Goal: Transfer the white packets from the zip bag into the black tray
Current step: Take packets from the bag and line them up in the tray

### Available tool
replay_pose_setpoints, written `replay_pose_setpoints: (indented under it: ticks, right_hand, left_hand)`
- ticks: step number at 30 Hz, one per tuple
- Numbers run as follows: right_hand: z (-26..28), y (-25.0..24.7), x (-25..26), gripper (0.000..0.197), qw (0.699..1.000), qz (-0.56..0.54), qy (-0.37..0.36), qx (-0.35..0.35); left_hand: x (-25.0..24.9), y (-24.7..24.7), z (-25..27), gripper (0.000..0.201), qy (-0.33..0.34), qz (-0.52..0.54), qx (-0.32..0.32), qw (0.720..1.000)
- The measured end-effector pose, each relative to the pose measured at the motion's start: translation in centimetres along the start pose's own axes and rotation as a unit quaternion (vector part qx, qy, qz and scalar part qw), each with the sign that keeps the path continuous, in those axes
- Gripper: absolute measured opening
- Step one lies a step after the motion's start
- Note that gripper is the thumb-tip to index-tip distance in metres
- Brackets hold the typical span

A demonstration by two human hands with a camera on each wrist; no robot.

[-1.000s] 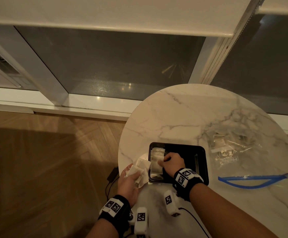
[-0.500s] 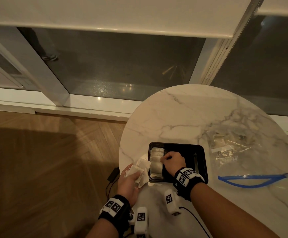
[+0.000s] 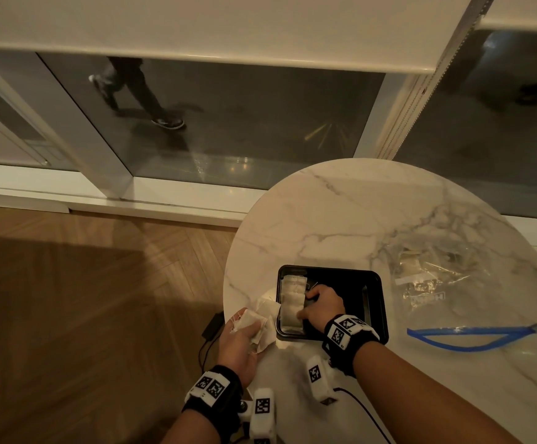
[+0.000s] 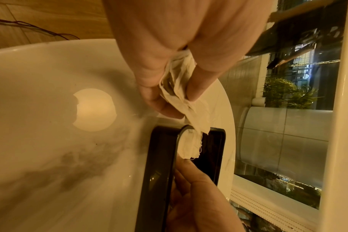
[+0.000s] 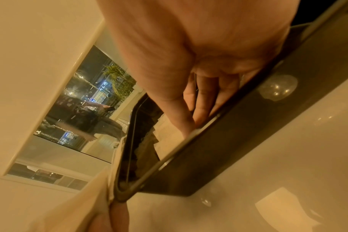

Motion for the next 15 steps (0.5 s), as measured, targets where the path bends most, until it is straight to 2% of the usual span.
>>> replay_pose_setpoints:
  ticks: [15]
  right_hand:
    - [-0.41, -0.92, -0.05, 0.030, 0.996, -0.077, -0.014, -0.032]
  left_hand:
    - [0.37, -0.33, -0.06, 0.045, 0.001, -0.013, -0.002, 1.000]
Point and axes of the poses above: each hand's wrist, its own z-axis away from the middle knuckle, its own y-axis out of the palm, x = y × z, the point moved 8 cm from there along -z, towards the middle knuckle, and after that the axes turned 11 degrees about -z, right-handed, at the moved point
